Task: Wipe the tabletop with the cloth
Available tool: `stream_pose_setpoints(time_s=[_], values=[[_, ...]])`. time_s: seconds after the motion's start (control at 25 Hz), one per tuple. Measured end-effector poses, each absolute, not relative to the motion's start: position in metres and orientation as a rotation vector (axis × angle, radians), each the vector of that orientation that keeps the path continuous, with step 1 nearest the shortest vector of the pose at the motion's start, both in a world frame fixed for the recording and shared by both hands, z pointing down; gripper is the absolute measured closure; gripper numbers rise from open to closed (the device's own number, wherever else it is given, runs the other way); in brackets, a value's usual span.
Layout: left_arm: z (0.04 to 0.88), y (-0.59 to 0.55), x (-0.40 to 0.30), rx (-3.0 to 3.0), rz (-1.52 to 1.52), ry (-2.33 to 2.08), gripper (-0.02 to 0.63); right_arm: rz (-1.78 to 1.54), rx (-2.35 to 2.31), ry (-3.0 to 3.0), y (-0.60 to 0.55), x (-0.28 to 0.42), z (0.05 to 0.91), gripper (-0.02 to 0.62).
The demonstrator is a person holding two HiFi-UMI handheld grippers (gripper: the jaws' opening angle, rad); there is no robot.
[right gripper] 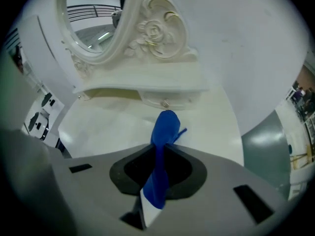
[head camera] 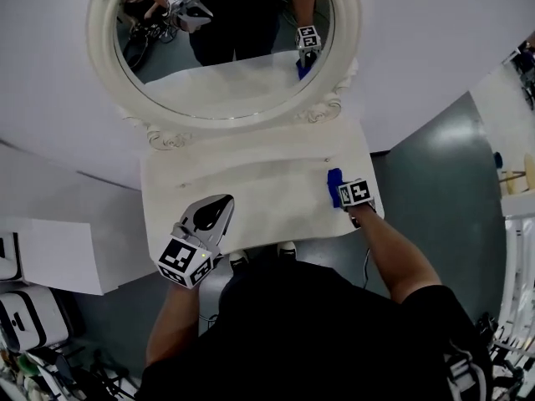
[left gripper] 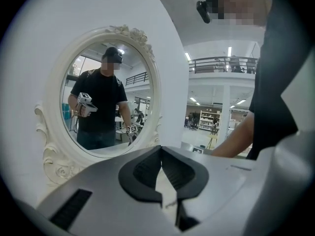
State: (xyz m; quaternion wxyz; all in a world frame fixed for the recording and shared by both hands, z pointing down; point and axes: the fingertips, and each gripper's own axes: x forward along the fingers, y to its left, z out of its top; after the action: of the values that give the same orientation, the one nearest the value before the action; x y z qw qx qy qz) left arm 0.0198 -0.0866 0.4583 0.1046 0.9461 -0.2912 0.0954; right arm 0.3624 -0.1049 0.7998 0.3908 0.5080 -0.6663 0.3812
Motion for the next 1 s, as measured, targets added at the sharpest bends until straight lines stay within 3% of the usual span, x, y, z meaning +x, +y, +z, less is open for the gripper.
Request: stream_pose_setpoints(time_s=[1.0], values=[[0.459,-0.072,-0.205,2.497,0.2,-1.377,0.595,0.838,0.549,-2.399,-0.264,-0.187,0.671,0.554]])
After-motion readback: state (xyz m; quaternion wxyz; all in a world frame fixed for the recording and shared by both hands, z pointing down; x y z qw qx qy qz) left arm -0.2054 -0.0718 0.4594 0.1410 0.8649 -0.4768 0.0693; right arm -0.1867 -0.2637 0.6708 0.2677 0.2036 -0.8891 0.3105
